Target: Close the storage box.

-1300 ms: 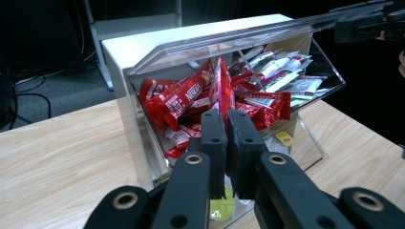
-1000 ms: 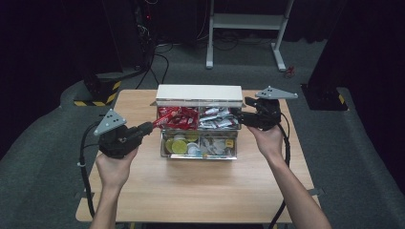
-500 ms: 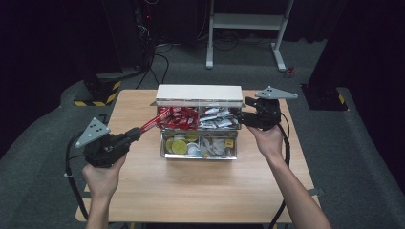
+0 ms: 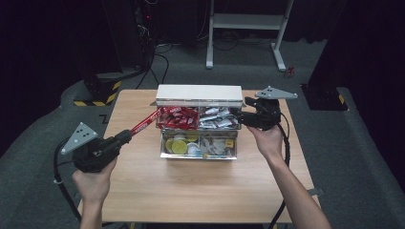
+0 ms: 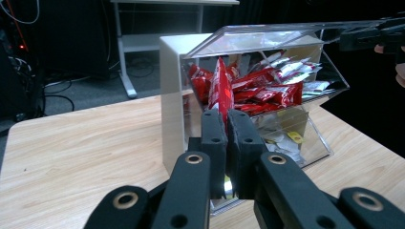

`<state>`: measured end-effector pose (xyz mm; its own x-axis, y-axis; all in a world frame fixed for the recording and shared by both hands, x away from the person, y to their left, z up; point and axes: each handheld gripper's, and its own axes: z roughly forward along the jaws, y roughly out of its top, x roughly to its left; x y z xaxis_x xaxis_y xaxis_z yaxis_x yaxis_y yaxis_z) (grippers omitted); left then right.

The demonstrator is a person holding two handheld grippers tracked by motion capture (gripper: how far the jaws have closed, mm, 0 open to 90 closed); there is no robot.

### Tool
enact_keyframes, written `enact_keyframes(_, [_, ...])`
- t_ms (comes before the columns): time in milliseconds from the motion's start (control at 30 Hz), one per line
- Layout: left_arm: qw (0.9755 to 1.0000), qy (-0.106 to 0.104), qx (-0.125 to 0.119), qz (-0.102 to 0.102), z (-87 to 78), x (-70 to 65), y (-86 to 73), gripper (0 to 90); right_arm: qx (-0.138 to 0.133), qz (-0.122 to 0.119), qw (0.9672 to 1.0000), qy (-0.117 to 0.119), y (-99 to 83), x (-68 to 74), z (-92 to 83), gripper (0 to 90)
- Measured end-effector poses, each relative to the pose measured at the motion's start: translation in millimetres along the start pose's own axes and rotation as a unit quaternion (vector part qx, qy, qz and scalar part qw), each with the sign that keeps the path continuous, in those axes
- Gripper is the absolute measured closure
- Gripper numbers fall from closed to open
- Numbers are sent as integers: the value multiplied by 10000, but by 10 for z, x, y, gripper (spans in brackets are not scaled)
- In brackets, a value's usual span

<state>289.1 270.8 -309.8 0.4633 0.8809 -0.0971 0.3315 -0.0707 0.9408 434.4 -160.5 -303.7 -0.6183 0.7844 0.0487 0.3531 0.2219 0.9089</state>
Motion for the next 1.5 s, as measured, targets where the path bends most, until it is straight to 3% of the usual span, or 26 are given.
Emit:
enact_keyframes(400, [9996, 197, -76, -195, -153, 146, -127, 863, -5, 2, 10000, -3, 0, 0, 4, 338])
enact_keyframes(667, [9992, 275, -29, -304, -162, 223, -224, 863, -8, -25, 10000, -36, -1, 9, 1, 341])
enact_keyframes(867, [9985, 344, -16, -421, -135, 279, -313, 862, -8, -30, 10000, -33, -1, 8, 1, 341])
enact_keyframes(1500, [9975, 473, 126, -514, 89, 335, -494, 861, 4, -10, 10000, 2, -10, -35, 10, 341])
